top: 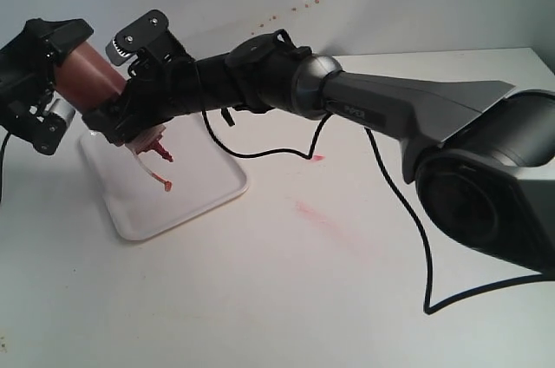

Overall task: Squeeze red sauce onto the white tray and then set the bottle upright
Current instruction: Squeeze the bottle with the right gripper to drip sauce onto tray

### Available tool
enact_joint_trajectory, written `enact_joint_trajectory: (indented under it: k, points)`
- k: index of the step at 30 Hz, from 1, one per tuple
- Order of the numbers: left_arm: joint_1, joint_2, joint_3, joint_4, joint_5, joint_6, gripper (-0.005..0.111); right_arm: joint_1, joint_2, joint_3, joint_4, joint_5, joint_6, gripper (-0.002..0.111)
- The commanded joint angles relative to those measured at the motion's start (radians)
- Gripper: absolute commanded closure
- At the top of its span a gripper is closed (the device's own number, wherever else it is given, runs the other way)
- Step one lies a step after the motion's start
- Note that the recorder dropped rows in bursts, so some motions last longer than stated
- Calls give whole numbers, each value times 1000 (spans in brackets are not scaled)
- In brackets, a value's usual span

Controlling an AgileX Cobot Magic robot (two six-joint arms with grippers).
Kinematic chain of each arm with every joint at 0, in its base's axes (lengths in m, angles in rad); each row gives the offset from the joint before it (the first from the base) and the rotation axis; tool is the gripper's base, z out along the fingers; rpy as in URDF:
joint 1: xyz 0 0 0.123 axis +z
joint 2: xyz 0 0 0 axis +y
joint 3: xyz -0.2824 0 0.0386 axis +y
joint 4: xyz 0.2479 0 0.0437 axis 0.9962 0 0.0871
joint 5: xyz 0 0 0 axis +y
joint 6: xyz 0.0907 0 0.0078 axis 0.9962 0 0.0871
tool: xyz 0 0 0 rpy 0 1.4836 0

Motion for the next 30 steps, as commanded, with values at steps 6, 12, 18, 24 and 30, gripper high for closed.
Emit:
enact_joint_trajectory:
  k: [6,12,18,24,30]
  points:
    - [-4,-19,-4,-37,-72,-18,107,4,-2,-8,5,-54,2,108]
    - [-4,-19,-4,-37,-72,-18,107,4,-2,-8,5,-74,2,108]
    - [-4,-19,-4,-37,-72,-18,107,4,-2,-8,5,-74,2,108]
    - [-4,-19,-4,-37,-72,-18,107,4,-2,-8,5,-74,2,108]
    - [-4,-19,-4,-37,-72,-18,107,4,-2,-8,5,-79,2,108]
